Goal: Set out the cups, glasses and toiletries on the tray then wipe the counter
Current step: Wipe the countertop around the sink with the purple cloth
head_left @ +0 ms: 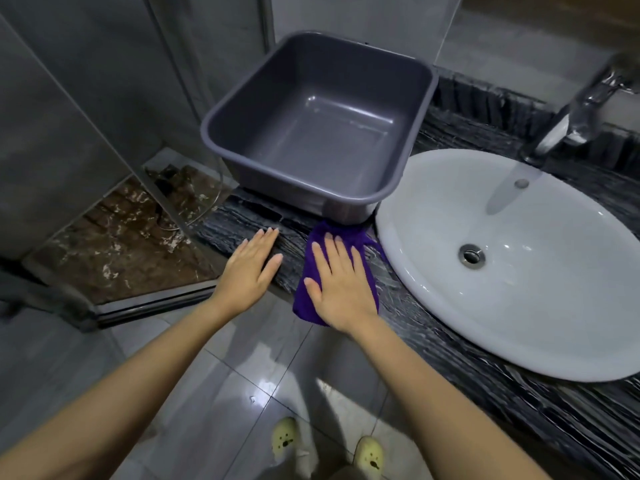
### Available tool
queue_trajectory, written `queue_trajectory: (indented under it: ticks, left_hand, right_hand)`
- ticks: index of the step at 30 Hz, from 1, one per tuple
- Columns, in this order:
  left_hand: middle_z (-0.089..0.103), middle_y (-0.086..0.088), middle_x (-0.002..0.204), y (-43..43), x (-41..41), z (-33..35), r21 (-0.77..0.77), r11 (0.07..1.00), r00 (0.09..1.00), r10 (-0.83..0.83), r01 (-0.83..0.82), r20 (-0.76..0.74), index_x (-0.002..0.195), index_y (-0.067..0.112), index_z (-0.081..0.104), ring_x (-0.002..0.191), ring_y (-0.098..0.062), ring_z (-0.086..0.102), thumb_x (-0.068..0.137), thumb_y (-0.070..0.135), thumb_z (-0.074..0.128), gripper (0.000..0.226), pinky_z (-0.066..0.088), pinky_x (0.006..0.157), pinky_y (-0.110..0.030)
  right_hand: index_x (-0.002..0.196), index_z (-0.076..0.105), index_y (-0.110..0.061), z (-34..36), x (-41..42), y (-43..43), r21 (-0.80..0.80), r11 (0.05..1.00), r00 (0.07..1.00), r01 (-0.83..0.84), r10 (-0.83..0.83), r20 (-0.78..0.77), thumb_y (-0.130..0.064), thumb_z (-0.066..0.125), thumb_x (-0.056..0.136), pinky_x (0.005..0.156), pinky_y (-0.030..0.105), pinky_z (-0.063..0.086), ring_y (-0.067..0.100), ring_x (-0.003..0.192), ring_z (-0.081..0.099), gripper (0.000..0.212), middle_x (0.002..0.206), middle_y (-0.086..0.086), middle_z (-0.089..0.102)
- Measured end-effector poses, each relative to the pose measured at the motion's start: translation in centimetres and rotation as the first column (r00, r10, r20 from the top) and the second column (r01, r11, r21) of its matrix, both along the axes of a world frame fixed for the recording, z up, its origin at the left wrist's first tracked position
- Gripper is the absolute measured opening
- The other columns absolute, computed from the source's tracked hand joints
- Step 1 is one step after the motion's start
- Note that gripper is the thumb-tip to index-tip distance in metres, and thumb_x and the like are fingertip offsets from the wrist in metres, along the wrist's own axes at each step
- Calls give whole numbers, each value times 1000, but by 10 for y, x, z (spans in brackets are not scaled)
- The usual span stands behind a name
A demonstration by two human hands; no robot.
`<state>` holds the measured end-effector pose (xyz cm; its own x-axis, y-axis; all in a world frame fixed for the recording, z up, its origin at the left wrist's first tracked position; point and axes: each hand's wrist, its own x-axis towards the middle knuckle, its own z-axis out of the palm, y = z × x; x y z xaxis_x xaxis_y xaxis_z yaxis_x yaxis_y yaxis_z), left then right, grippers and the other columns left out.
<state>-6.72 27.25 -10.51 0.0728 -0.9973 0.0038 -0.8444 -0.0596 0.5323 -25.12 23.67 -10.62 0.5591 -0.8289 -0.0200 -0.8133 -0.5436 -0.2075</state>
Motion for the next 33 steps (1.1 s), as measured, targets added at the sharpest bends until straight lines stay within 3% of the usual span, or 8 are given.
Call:
queue_trajectory:
  ticks: [3, 7, 11, 15, 18, 25, 29, 33]
  left_hand:
    - [29, -6, 153, -8, 2, 13, -33, 999, 992, -33, 29, -125, 145, 15, 26, 141, -11, 18, 97, 30, 35, 52, 13, 113, -24]
    - [35, -5, 149, -18, 4, 22, -101, 992, 986, -91, 77, -137, 140, 13, 38, 137, -5, 20, 96, 10, 41, 44, 15, 112, -20]
    - [46, -8, 142, -19, 9, 18, -161, 970, 982, -186, 180, -25, 128, 12, 55, 134, -11, 31, 89, 2, 47, 41, 18, 114, -19]
    - [54, -7, 135, -27, 10, 17, -76, 929, 925, -347, 361, 155, 120, 17, 62, 126, -22, 46, 91, 29, 44, 37, 34, 110, -33]
    - [59, -5, 121, -33, 12, 26, -4, 920, 878, -372, 391, 301, 118, 22, 61, 108, -23, 54, 88, 40, 35, 43, 45, 95, -37]
    - [63, -10, 85, -25, 12, 34, -54, 968, 812, -176, 247, 556, 100, 14, 65, 81, -32, 62, 76, 26, 67, 26, 47, 75, -40]
    - [62, -12, 118, -34, 11, 33, 1, 934, 808, -310, 357, 501, 120, 18, 60, 106, -31, 58, 76, 24, 69, 46, 48, 87, -43]
    - [42, -5, 146, -44, 20, 30, 125, 903, 819, -426, 411, 384, 135, 23, 46, 132, -26, 41, 91, 28, 52, 45, 32, 109, -41]
  right_hand:
    - [150, 14, -16, 6, 3, -17, 58, 965, 963, -257, 261, -72, -49, 10, 86, 118, 39, -4, 24, 148, 6, 72, 160, 8, 6]
    - [150, 12, -21, 21, -1, -42, 164, 871, 871, -464, 482, -97, -42, 36, 96, 117, 36, -7, 20, 148, 0, 63, 160, 5, 3]
    - [139, 41, -7, 27, -17, 9, -16, 987, 985, -160, 161, 70, -34, 51, 89, 115, 43, 21, 32, 140, 33, 58, 150, 16, 36]
    - [134, 45, 3, 20, -13, 58, 151, 949, 942, 278, -300, 152, -44, 42, 92, 112, 43, 29, 36, 135, 38, 63, 143, 22, 43]
    - [123, 56, 5, 18, 1, 49, 158, 948, 961, 277, -276, -23, -41, 60, 80, 102, 50, 41, 41, 122, 52, 63, 130, 28, 55]
    - [145, 30, -8, 33, -20, -4, 143, 989, 998, -48, 42, 43, -25, 50, 88, 120, 38, 4, 28, 146, 12, 62, 157, 14, 18]
    - [143, 28, 0, 32, -9, 12, 102, 982, 984, 159, -165, 61, -31, 51, 89, 120, 39, 8, 34, 144, 13, 67, 155, 22, 18]
    - [147, 8, 2, 22, 5, 12, 180, 974, 990, 139, -135, -35, -42, 40, 94, 120, 43, -3, 37, 145, -8, 76, 157, 23, -1]
